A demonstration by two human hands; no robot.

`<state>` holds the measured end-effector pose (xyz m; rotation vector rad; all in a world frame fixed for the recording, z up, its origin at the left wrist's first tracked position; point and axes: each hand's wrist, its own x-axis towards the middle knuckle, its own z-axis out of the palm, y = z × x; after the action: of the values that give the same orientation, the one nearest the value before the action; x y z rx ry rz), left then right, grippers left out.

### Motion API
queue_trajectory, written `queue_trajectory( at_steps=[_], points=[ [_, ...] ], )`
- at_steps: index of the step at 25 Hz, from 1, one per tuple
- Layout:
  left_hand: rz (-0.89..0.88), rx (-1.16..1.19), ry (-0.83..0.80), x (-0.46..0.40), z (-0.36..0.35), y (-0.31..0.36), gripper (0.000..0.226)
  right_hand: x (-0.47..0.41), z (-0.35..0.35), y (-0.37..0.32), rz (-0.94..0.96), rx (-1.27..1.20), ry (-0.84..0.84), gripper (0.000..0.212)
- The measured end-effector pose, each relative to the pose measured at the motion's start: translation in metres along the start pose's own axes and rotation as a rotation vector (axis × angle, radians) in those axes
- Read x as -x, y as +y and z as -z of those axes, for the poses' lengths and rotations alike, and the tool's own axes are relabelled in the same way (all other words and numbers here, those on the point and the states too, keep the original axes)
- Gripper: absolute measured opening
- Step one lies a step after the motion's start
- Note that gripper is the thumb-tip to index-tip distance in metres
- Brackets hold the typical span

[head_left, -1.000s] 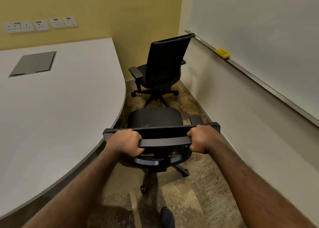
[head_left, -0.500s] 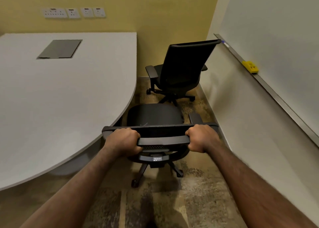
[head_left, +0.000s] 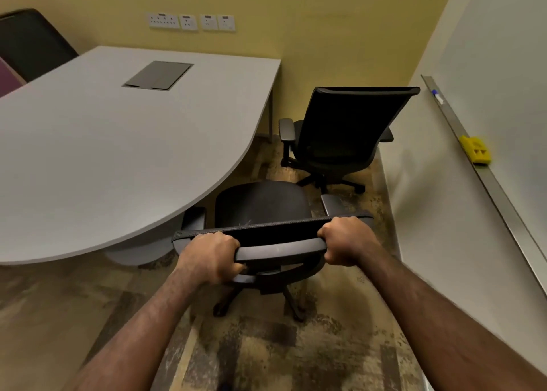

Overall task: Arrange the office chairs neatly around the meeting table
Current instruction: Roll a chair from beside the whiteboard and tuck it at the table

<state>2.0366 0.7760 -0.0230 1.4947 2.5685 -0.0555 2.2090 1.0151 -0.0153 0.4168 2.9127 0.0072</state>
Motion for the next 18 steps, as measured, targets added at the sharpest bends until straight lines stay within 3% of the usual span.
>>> queue_trajectory(
  at_steps=[9, 18],
  points=[
    [0.170, 0.066, -0.021, -0.021, 0.007, 0.047, 0.021, -0.022, 0.013, 0.054, 0.142, 0.025, -0.013, 0.019],
    [0.281, 0.075, 0.007, -0.058, 0.016, 0.042, 0.021, -0.082, 0.022, 0.079, 0.200, 0.030, -0.011, 0.015]
  ],
)
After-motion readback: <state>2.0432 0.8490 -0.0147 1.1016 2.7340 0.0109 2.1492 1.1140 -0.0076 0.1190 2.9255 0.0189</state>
